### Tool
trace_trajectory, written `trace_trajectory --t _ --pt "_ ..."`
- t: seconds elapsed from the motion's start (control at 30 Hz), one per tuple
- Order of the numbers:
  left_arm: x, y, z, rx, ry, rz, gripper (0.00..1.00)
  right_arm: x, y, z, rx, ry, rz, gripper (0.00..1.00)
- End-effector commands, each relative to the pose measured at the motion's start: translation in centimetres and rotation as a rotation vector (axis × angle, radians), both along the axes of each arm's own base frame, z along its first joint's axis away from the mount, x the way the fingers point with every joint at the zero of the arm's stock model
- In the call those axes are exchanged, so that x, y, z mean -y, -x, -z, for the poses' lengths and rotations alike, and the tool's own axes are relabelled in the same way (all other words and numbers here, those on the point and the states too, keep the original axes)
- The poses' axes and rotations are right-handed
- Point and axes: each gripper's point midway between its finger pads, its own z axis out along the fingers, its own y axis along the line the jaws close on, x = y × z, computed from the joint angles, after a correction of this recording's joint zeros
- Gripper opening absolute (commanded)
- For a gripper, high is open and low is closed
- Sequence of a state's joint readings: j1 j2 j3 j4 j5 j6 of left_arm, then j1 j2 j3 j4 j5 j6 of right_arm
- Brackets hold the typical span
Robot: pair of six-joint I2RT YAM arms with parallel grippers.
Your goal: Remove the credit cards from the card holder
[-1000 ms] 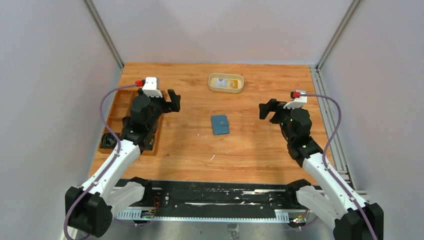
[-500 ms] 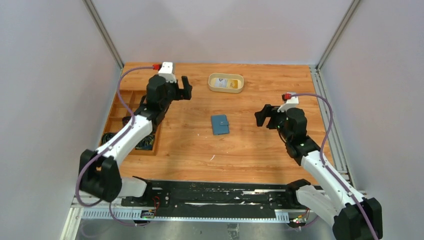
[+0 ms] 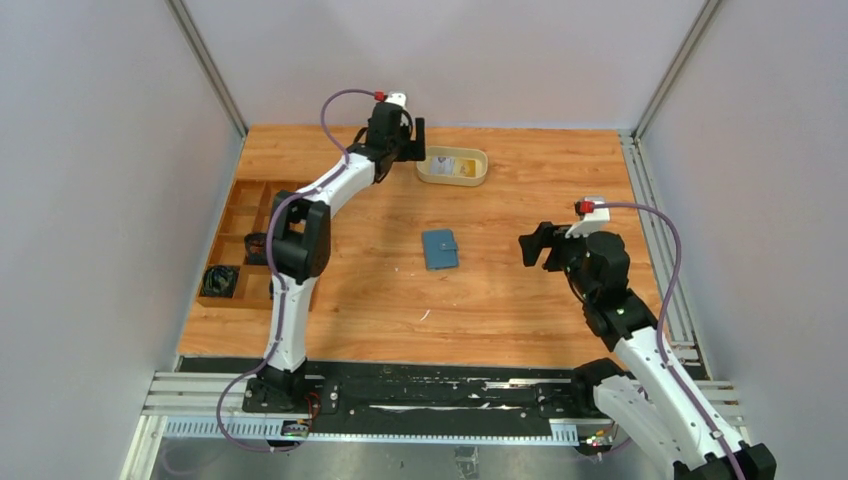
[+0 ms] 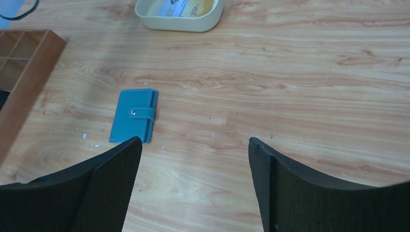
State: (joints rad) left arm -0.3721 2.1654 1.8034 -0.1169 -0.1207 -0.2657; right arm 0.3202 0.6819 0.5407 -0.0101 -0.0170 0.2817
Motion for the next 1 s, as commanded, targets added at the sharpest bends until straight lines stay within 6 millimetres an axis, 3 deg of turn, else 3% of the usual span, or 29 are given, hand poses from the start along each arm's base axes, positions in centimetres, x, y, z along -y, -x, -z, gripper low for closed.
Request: trace_trajectory --t 0.0,0.03,0.2,0.43,0.8,0.97 --pt "2.3 -0.6 2.7 -0.076 -0.033 0.013 0.91 0.2 0.6 1.8 -0.051 0.033 -0.010 0.84" --pt "2.6 -1.3 2.4 -0.061 -0.034 0.006 0.90 0.2 0.6 2.0 -0.055 0.033 -0.012 0.84" --pt "3.2 -3.0 5.2 -0.095 -0.068 -0.005 0.81 -0.4 0.4 2.6 -0.067 0.022 -0.033 0.83" --pt "2.9 -3.5 7.6 -0.113 -0.114 -0.019 0.65 -0.8 0.0 3.4 -0.083 0.017 -0.047 0.81" --pt "3.2 -3.8 8.6 -0.131 -0.109 0.008 0.47 -1.2 -0.1 4.4 -0.109 0.012 -0.061 0.78" --pt "2.6 -3.6 9.2 -0.160 -0.085 0.015 0.26 -1.5 0.1 4.9 -0.130 0.016 -0.068 0.76"
